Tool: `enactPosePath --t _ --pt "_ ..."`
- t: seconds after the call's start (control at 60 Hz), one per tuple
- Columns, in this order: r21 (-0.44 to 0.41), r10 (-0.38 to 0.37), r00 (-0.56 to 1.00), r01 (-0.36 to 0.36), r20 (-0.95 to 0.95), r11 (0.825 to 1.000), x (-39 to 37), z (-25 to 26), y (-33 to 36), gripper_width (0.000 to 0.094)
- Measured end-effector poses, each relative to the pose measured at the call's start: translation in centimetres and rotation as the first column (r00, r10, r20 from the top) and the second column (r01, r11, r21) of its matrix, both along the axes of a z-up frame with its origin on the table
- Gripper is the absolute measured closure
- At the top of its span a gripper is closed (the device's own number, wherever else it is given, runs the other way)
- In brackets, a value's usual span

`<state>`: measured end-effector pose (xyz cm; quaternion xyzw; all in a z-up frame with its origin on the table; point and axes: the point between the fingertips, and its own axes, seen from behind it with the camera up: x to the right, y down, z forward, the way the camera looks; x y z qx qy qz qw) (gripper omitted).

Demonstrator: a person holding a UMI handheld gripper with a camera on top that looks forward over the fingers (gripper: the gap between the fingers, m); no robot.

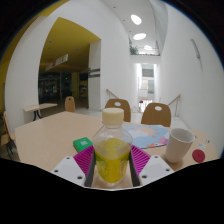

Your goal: Pour water

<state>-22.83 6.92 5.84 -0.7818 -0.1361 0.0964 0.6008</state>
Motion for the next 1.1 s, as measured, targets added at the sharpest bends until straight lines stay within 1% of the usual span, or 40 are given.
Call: enactPosePath --t 0.167,0.35,0.433,0.467,0.483,0.533,0.567,0.6,0.617,0.683,0.733,0.75,0.767,0.817,0.867,0.883,0.9,0.95,0.983,1.0,1.017,1.05,1.1 --pt "-0.003 0.0 1.0 0.0 -0.014 1.0 0.3 0.4 -0.2 0.0429" --pt "0.022 0.001 1.0 0.0 -0.028 1.0 -0.5 0.2 -0.2 0.0554" --pt "0.021 -0.001 0.998 0.003 -0.056 1.0 -0.5 0.4 -0.2 0.0581" --pt "0.012 -0.003 0.996 0.004 -0.087 1.0 0.1 0.5 0.2 0.0583" --pt "-0.002 0.003 0.994 -0.003 -0.109 1.0 -0.9 0.5 -0.2 0.0585" --pt "-0.052 0.041 0.973 -0.054 -0.228 0.997 -1.6 1.4 -0.3 0.0585" --pt "-0.075 0.027 0.948 -0.054 -0.318 0.996 -1.9 2.6 0.0 0.0583" --pt "-0.078 0.004 0.92 -0.038 -0.391 0.996 -1.8 3.8 0.6 0.0584" --pt "-0.073 0.001 0.902 -0.036 -0.431 0.997 -0.3 4.4 0.4 0.0585" --pt "-0.072 -0.013 0.768 -0.043 -0.641 0.996 -0.6 8.1 1.5 0.0585" --pt "-0.11 -0.051 0.617 -0.059 -0.786 0.992 -0.4 9.7 2.2 0.0586" --pt "-0.128 -0.074 0.566 -0.056 -0.821 0.99 0.7 11.1 1.6 0.0585" --pt "-0.136 -0.081 0.513 -0.07 -0.855 0.988 1.3 10.8 2.4 0.0585" --pt "-0.186 -0.144 0.34 -0.095 -0.929 0.978 2.2 11.3 2.9 0.0585" --pt "-0.237 -0.215 0.162 -0.134 -0.963 0.962 2.6 11.4 3.0 0.0579" --pt "-0.247 -0.231 0.112 -0.157 -0.966 0.956 2.8 11.5 2.9 0.058" --pt "-0.278 -0.274 0.049 -0.149 -0.961 0.949 2.4 12.7 3.1 0.058" --pt "-0.282 -0.299 -0.061 -0.197 -0.952 0.939 2.6 13.3 2.8 0.0574" --pt "-0.279 -0.307 -0.107 -0.219 -0.946 0.935 2.6 13.5 2.5 0.0574" --pt "-0.284 -0.317 -0.123 -0.231 -0.94 0.931 2.6 13.3 2.2 0.0573" --pt "-0.279 -0.319 -0.124 -0.261 -0.94 0.924 2.3 12.2 1.9 0.0573" --pt "-0.289 -0.341 -0.151 -0.284 -0.928 0.914 3.4 11.3 1.9 0.0572" --pt "-0.286 -0.35 -0.181 -0.302 -0.919 0.909 3.5 11.4 1.0 0.0573"
